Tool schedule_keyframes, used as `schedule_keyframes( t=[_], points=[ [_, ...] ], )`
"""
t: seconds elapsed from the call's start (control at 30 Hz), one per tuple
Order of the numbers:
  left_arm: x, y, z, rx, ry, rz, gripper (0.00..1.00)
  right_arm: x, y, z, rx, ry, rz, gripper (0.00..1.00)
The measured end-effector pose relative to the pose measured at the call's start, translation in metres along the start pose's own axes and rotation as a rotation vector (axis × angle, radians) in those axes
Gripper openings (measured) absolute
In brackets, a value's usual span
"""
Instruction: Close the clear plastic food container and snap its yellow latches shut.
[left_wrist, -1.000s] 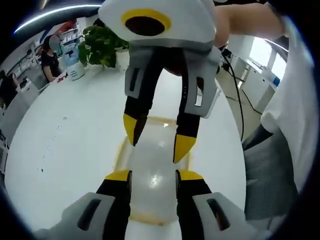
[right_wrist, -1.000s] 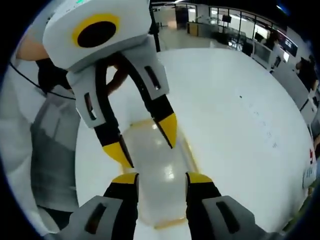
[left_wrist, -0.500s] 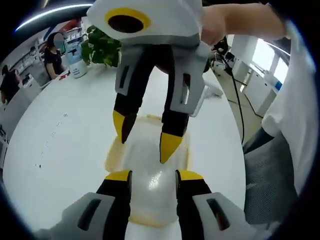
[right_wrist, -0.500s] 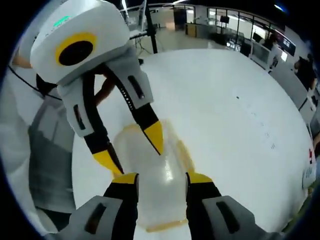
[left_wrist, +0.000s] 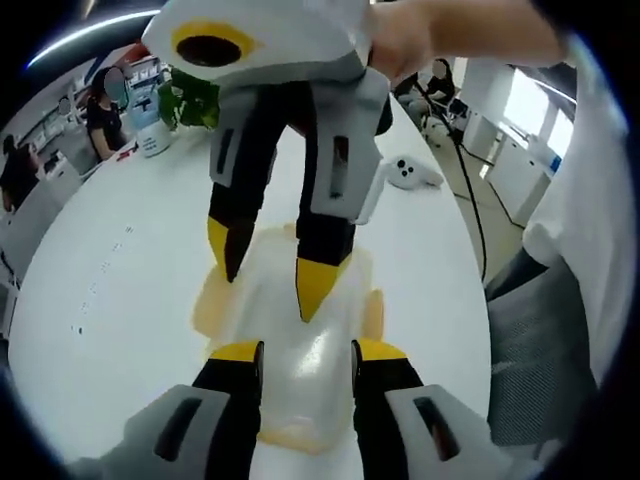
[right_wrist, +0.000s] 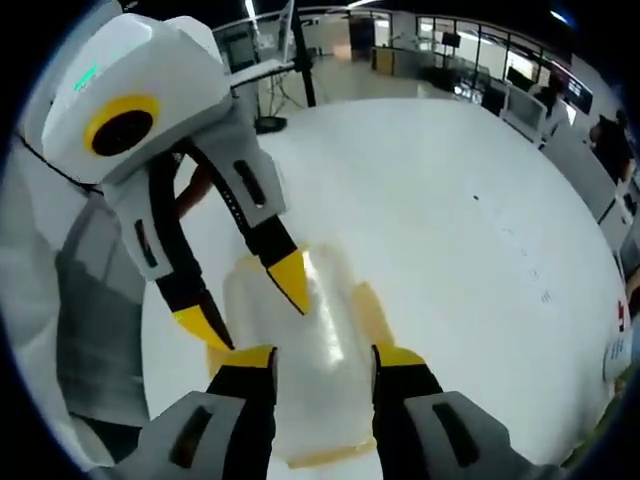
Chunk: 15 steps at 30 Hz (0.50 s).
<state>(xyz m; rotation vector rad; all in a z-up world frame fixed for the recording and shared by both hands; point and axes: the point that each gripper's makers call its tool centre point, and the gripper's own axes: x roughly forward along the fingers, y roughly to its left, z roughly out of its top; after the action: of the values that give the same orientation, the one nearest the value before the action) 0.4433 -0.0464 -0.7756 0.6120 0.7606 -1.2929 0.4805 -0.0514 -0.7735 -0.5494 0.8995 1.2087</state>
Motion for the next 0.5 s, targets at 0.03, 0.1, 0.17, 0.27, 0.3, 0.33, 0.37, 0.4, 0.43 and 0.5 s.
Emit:
schedule_keyframes(
  t=[0.03,0.1,0.17,0.27,0.3,0.33,0.37,0.4,0.43,0.5],
  points=[
    [0.0003,-0.0005,0.0000,0.001,0.000,0.000,0.35,-0.0001,-0.0005,0.0001,0.002,-0.001,0.000,0.36],
    [0.0005,-0.0020,0.0009,0.003,-0.001,0.000,0.35,0.0006,-0.0014,-0.0003,0.002,0.001,0.000,0.37],
    [0.0006,-0.0036,0.0020,0.005,-0.003,-0.001,0.36,0.0011,-0.0021,-0.0009,0.001,0.003,0.000,0.37],
    [0.0004,-0.0054,0.0035,0.010,-0.004,0.001,0.36,0.0014,-0.0029,-0.0003,0.003,0.001,0.002,0.37],
    [0.0003,-0.0058,0.0042,0.014,-0.006,0.003,0.37,0.0014,-0.0036,-0.0001,0.002,0.000,0.001,0.37],
    [0.0003,-0.0060,0.0044,0.012,-0.007,0.004,0.37,0.0015,-0.0050,0.0000,0.002,-0.001,0.000,0.37],
    [0.0004,-0.0063,0.0047,0.011,-0.009,0.003,0.37,0.0014,-0.0055,-0.0001,0.004,-0.001,-0.001,0.38],
    [0.0003,-0.0074,0.0052,0.009,-0.009,0.003,0.37,0.0017,-0.0065,-0.0002,0.009,-0.002,0.000,0.38],
    [0.0003,-0.0081,0.0057,0.011,-0.010,0.002,0.37,0.0021,-0.0070,-0.0004,0.010,-0.002,0.002,0.38],
    [0.0007,-0.0100,0.0059,0.017,-0.007,0.000,0.37,0.0026,-0.0077,-0.0011,0.008,0.000,0.004,0.38]
  ],
)
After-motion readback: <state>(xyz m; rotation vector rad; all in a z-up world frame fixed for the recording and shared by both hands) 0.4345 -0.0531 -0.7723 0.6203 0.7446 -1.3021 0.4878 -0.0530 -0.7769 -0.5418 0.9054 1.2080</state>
